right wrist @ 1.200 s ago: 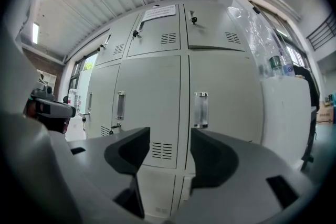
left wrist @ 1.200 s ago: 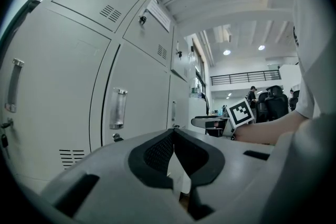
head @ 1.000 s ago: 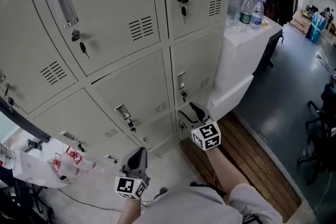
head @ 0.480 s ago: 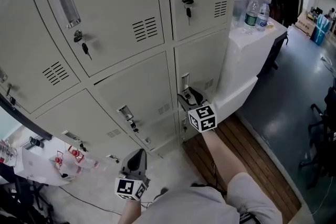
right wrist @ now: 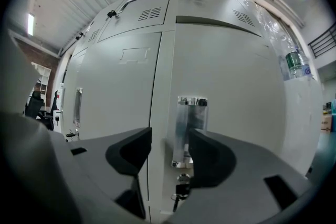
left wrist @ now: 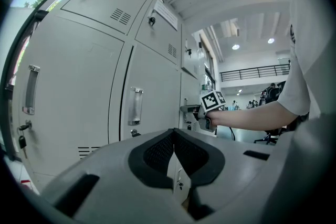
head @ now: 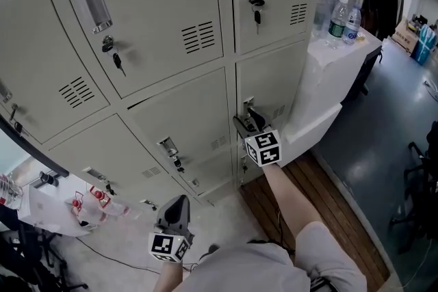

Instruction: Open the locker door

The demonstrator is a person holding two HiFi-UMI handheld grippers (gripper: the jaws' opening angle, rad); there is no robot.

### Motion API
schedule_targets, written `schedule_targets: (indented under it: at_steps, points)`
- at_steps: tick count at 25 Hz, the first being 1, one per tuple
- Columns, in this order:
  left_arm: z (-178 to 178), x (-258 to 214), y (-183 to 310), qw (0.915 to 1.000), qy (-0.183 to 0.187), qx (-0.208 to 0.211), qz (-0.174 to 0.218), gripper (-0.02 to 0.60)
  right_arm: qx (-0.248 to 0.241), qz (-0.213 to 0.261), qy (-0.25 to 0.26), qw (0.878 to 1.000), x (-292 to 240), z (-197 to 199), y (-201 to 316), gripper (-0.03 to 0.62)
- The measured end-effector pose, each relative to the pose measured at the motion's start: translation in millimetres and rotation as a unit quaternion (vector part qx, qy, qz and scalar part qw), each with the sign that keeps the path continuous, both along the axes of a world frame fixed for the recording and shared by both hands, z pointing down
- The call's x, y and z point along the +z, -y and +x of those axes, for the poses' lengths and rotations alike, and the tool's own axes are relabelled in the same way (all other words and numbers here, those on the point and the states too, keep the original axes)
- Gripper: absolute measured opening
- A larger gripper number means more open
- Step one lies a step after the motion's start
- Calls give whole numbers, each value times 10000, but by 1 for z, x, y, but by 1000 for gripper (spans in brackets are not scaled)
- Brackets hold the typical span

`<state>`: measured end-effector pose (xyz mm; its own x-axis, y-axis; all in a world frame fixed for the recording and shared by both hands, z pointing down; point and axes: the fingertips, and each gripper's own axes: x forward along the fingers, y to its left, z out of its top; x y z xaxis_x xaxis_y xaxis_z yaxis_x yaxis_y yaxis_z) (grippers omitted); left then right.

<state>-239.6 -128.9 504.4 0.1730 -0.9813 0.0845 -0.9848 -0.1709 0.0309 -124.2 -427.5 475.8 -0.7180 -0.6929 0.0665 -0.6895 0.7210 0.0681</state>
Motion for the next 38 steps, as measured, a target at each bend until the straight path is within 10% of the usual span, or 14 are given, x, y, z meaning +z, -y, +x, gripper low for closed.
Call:
schedule_targets:
  at_steps: [38]
  points:
    - [21, 9, 17, 9986, -122, 513, -86, 8, 240, -65, 258, 9994, -1, 37, -20, 114]
